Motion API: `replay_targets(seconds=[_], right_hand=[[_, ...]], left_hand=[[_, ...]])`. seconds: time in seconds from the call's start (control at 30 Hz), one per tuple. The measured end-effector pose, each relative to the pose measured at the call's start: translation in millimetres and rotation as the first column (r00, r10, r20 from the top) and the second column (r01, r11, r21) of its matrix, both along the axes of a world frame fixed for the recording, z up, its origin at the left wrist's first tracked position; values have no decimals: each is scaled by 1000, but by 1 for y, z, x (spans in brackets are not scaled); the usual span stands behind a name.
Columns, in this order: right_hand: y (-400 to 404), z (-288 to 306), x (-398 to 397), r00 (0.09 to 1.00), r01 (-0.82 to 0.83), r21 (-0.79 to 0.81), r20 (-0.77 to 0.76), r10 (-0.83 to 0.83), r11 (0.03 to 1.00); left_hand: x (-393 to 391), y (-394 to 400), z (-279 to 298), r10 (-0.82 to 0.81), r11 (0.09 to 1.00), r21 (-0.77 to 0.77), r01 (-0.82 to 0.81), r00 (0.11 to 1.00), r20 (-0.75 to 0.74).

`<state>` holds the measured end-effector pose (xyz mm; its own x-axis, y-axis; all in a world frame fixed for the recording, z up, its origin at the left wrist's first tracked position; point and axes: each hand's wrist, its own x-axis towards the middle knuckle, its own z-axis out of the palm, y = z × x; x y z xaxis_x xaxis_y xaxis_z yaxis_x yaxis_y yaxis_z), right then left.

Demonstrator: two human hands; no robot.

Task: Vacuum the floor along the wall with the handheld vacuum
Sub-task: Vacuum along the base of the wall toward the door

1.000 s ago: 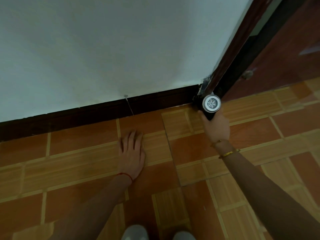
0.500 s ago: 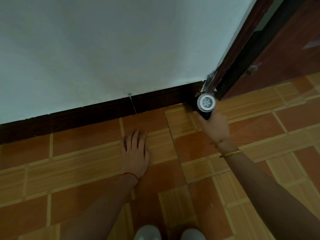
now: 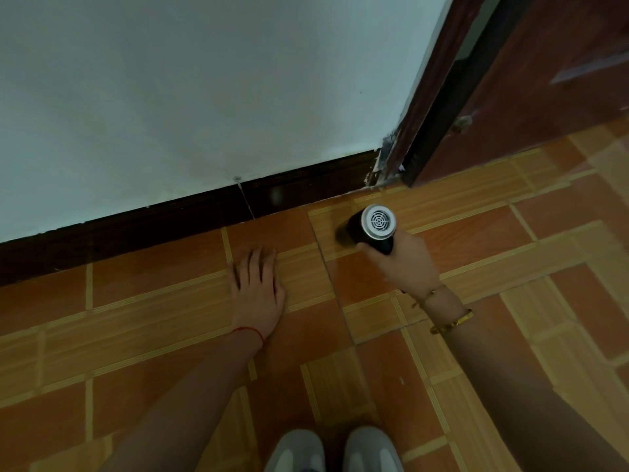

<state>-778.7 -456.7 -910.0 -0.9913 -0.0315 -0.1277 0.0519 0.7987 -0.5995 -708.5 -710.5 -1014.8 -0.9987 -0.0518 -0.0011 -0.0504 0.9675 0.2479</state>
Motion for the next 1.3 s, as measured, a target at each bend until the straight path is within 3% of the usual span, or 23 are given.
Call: replay_targets(seconds=[0.1,0.17,0.33,0.43,0.6,0.8,0.87,0.97,1.03,1.2,1.3], right_hand=[[18,2,7,982,187,51,7,-188,981],[27,6,12,975,221,11,28,-221,975],[30,22,25,982,-25,-35,185,31,999],[35,26,27,956,-62,-120,278,94,991],[59,27,27,984,5,57,177,-15,998],[58,23,35,956,-71,-36,282,78,997],[59,20,33,960,-15,-40,281,25,999],[63,12,28,978,147,41,142,-151,988],[61,10,25,967,244,8,71,-244,970],[50,8,14,990,70,17,120,-71,997],[45,6,-2,985,151,35,78,-153,988]], left_hand=[[-1,2,0,-2,1000,-21,2,1000,13],[-1,3,1,1,999,-32,-1,1000,22],[0,5,2,10,999,-30,-9,1000,21],[2,7,4,10,1000,-12,-10,1000,10],[1,26,8,-45,998,34,45,999,-11],[-2,45,7,-95,994,46,95,995,5],[-3,47,6,-96,994,45,95,995,5],[-5,45,4,-86,996,37,85,996,12],[-6,43,3,-85,996,29,84,996,21],[-6,43,1,-80,996,35,80,997,12],[-5,42,0,-82,996,40,82,997,0]])
